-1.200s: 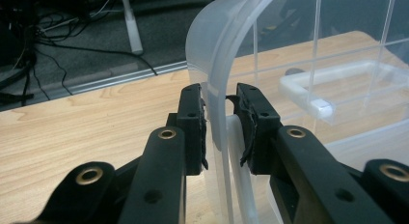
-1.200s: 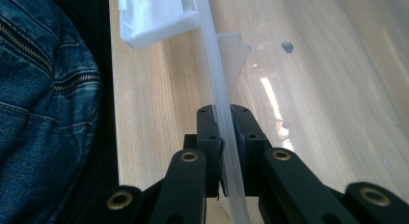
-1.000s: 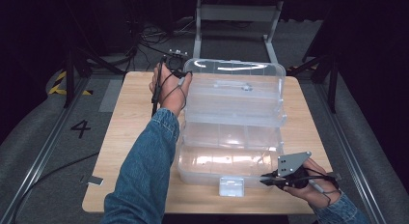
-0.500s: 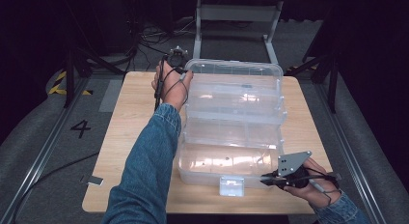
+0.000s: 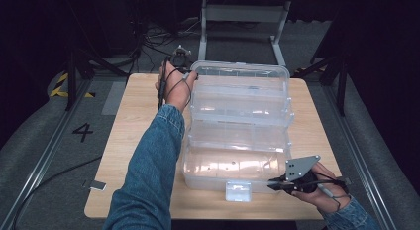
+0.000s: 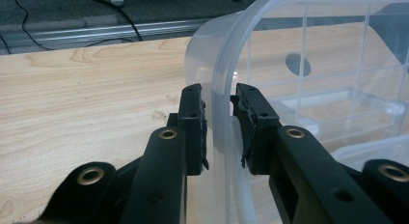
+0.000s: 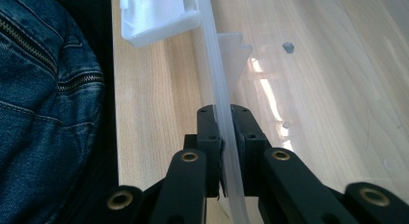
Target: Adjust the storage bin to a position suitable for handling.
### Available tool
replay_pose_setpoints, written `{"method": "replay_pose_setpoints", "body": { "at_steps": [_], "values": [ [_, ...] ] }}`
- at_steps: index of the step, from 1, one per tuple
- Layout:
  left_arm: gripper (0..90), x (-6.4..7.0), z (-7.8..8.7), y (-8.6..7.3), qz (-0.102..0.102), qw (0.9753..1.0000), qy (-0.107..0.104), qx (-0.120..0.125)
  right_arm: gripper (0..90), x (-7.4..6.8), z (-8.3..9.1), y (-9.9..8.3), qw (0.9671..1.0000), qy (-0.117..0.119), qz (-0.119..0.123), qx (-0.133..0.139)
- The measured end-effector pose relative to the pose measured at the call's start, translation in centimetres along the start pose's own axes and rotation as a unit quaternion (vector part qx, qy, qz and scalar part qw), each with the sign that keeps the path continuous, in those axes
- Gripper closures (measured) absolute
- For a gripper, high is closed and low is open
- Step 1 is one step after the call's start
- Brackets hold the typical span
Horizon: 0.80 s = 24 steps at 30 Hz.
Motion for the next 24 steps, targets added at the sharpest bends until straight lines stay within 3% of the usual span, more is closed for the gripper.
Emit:
{"method": "replay_pose_setpoints", "body": {
  "at_steps": [4, 9, 15, 19, 24],
  "values": [
    [73.6, -0.3, 0.2, -0.2, 0.005, 1.0, -0.004, -0.002, 84.0, 0.1, 0.1, -0.1, 1.0, -0.002, 0.001, -0.002],
    [72.6, -0.9, 0.1, -0.6, 0.019, 0.9995, -0.024, -0.006, 83.8, 0.3, 0.1, -0.1, 1.0, -0.002, 0.006, -0.004],
    [74.8, -1.5, -1.2, -1.1, 0.016, 0.9997, -0.021, -0.003, 83.8, 0.3, 0.1, -0.1, 0.9999, -0.001, 0.011, -0.003],
    [77.1, -2.2, -2.4, -1.8, 0.041, 0.9981, -0.044, -0.014, 83.6, 0.4, 0.1, -0.2, 0.9999, 0.0, 0.012, -0.001],
    [76.5, -2.9, -3.9, -2.7, 0.072, 0.9956, -0.057, -0.02, 83.4, 0.4, 0.1, -0.2, 1.0, -0.001, 0.01, 0.0]
  ]
}}
Point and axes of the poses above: each handheld gripper's, and its own axes: z roughly backward along the jaws, y roughly out of its top, x roughly to its right, the point moved 10 cm from there along -z, roughly forward along the jaws, and after that the axes turned 3 degrees about y, right-handed, at the moved point
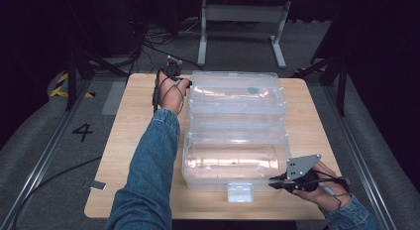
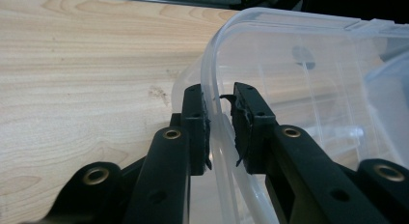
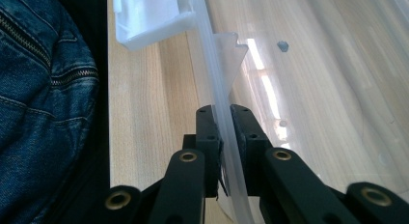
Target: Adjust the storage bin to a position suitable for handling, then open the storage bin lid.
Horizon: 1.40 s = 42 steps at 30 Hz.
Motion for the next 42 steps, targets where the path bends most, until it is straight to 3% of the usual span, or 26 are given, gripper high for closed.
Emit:
{"method": "replay_pose_setpoints", "body": {
  "at_steps": [9, 13, 15, 18, 24, 26, 27, 32, 33, 37, 42],
  "values": [
    [75.5, -0.1, 0.0, 0.0, -0.004, 0.9999, -0.011, 0.003, 83.2, 0.0, 0.0, 0.0, 1.0, 0.0, -0.003, -0.001],
    [72.6, -0.2, 0.1, -0.1, -0.019, 0.9996, -0.018, 0.009, 82.6, 0.0, 0.0, 0.0, 1.0, 0.0, -0.008, 0.0],
    [68.9, -0.2, 0.3, 0.1, -0.028, 0.9993, -0.013, 0.02, 82.4, 0.0, 0.0, 0.0, 0.9999, 0.0, -0.01, 0.001],
    [63.4, 0.2, 1.2, 0.6, -0.03, 0.9985, -0.024, 0.039, 81.1, 0.0, 0.0, 0.2, 0.9999, -0.001, -0.015, 0.007],
    [59.5, 0.8, 3.4, 0.9, -0.047, 0.9967, -0.029, 0.059, 73.9, -0.3, 0.8, 1.3, 0.9988, 0.003, -0.023, 0.042],
    [57.6, 1.3, 5.1, 0.9, -0.059, 0.9951, -0.033, 0.072, 70.9, 0.0, 1.3, 1.7, 0.9981, -0.007, -0.03, 0.053],
    [57.6, 1.3, 5.1, 0.9, -0.059, 0.9951, -0.033, 0.072, 69.8, 0.1, 1.5, 1.7, 0.9979, -0.009, -0.033, 0.055],
    [55.2, 2.6, 9.2, 0.4, -0.096, 0.9894, -0.039, 0.102, 67.0, 0.6, 3.0, 2.1, 0.9952, -0.02, -0.055, 0.079],
    [54.9, 2.6, 9.2, 0.4, -0.096, 0.9894, -0.039, 0.102, 67.0, 0.6, 3.0, 2.1, 0.9952, -0.02, -0.055, 0.079],
    [53.8, 3.4, 12.2, -0.8, -0.119, 0.985, -0.046, 0.116, 64.5, 1.2, 5.0, 2.5, 0.9919, -0.034, -0.072, 0.099],
    [51.9, 3.6, 15.1, -2.1, -0.139, 0.9805, -0.042, 0.133, 61.7, 2.7, 7.7, 2.7, 0.9851, -0.065, -0.098, 0.125]
  ]
}}
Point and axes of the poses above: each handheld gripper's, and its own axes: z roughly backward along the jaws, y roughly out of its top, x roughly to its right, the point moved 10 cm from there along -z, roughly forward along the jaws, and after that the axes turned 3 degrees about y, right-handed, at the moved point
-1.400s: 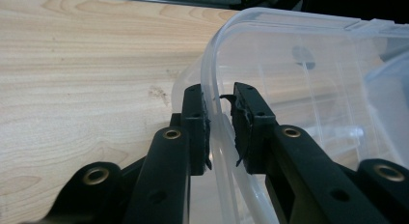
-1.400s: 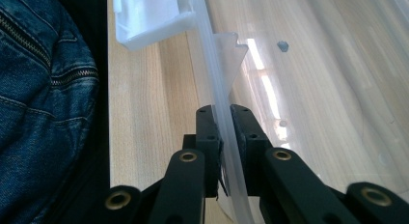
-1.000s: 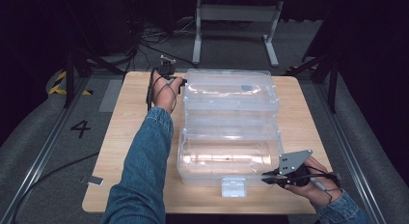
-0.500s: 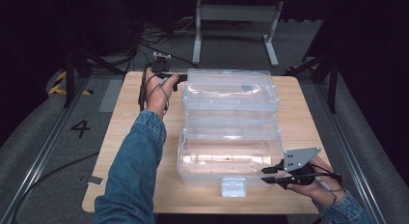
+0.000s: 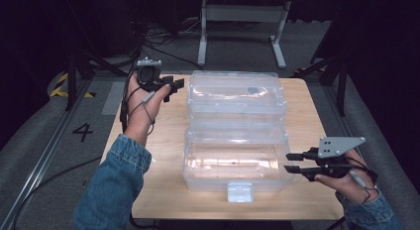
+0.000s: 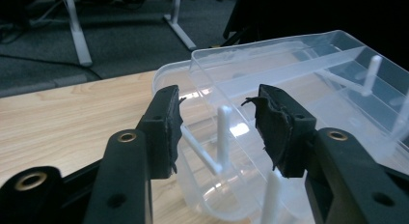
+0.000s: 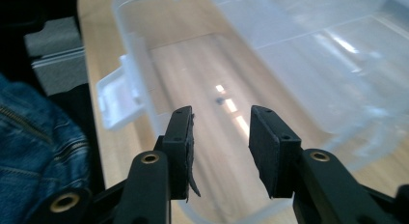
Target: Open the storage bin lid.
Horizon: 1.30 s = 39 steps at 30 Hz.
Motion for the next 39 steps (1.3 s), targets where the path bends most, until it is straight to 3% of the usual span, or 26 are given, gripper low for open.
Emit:
{"method": "replay_pose_setpoints", "body": {
  "at_steps": [6, 10, 14, 17, 18, 20, 23, 26, 29, 31, 32, 33, 34, 35, 36, 39],
  "values": [
    [48.5, 0.7, 3.4, -1.4, -0.026, 0.9996, 0.001, 0.007, 59.1, 3.1, 2.3, 0.6, 0.9974, -0.057, -0.038, 0.024],
    [46.5, 0.9, 5.1, -2.5, -0.044, 0.999, -0.001, 0.008, 58.0, 5.5, 3.3, 0.3, 0.9927, -0.093, -0.072, 0.03],
    [44.0, 0.8, 6.1, -3.8, -0.057, 0.9983, -0.003, 0.003, 57.1, 7.9, 4.2, -0.4, 0.9851, -0.128, -0.109, 0.036],
    [41.4, 0.3, 6.7, -5.0, -0.09, 0.9959, 0.01, 0.0, 52.9, 9.6, 4.8, -1.4, 0.9781, -0.158, -0.132, 0.031],
    [40.3, 0.3, 6.7, -5.0, -0.09, 0.9959, 0.01, 0.0, 52.9, 9.6, 4.8, -1.4, 0.9781, -0.158, -0.132, 0.031],
    [38.0, 0.0, 6.9, -6.1, -0.103, 0.9946, 0.007, -0.014, 51.3, 10.8, 5.2, -2.5, 0.9727, -0.178, -0.146, 0.026],
    [37.5, -1.2, 7.0, -8.1, -0.12, 0.9925, -0.003, -0.025, 50.2, 11.4, 5.3, -3.3, 0.9704, -0.184, -0.155, 0.024],
    [37.1, -2.5, 7.0, -9.5, -0.119, 0.9925, 0.004, -0.031, 48.1, 12.1, 5.6, -4.2, 0.9678, -0.189, -0.165, 0.023],
    [35.8, -3.8, 6.9, -11.0, -0.107, 0.9933, 0.027, -0.037, 46.4, 12.9, 5.7, -5.1, 0.9651, -0.2, -0.168, 0.016],
    [35.5, -4.6, 6.6, -11.9, -0.101, 0.9923, 0.048, -0.054, 45.1, 13.6, 5.7, -6.0, 0.9597, -0.213, -0.183, 0.007],
    [35.1, -4.6, 6.6, -11.9, -0.101, 0.9923, 0.048, -0.054, 45.1, 13.6, 5.7, -6.0, 0.9597, -0.213, -0.183, 0.007],
    [35.1, -5.3, 6.4, -12.5, -0.106, 0.9894, 0.066, -0.075, 44.8, 14.0, 5.8, -6.5, 0.9569, -0.222, -0.187, 0.0],
    [34.8, -5.6, 6.3, -13.0, -0.106, 0.9877, 0.078, -0.084, 44.6, 14.7, 5.8, -7.6, 0.9494, -0.239, -0.203, -0.012],
    [34.8, -6.0, 6.2, -13.3, -0.103, 0.987, 0.086, -0.088, 44.6, 14.7, 5.8, -7.6, 0.9494, -0.239, -0.203, -0.012],
    [34.6, -6.5, 5.9, -13.9, -0.095, 0.9871, 0.087, -0.095, 44.4, 15.2, 5.8, -8.4, 0.945, -0.245, -0.216, -0.009],
    [34.4, -7.1, 5.5, -14.6, -0.086, 0.9882, 0.08, -0.099, 43.9, 15.8, 5.9, -9.3, 0.9406, -0.254, -0.225, -0.003]
  ]
}}
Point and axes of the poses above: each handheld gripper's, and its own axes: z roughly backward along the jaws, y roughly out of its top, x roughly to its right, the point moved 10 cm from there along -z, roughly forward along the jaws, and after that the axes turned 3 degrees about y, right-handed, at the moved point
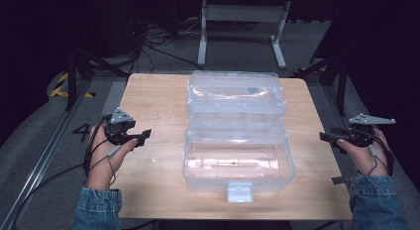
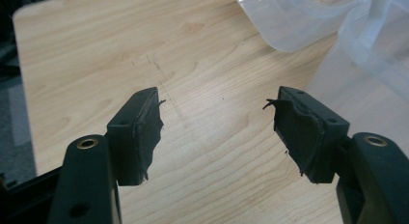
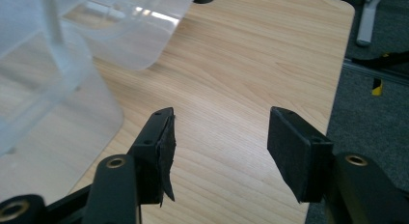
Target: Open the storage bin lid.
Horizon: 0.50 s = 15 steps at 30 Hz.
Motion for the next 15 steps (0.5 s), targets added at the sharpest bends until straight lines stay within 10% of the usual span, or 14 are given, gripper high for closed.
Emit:
{"method": "replay_pose_setpoints", "body": {
  "at_steps": [11, 15],
  "values": [
    [36.9, -1.2, -2.7, -2.0, -0.038, 0.9992, 0.01, 0.0, 50.0, 1.3, -1.3, -1.5, 0.9998, -0.014, -0.013, 0.008],
    [38.2, -0.8, -2.7, -2.4, 0.011, 0.9998, -0.005, -0.018, 44.0, 1.6, -1.6, -2.2, 0.9994, -0.034, -0.009, -0.005]
  ]
}}
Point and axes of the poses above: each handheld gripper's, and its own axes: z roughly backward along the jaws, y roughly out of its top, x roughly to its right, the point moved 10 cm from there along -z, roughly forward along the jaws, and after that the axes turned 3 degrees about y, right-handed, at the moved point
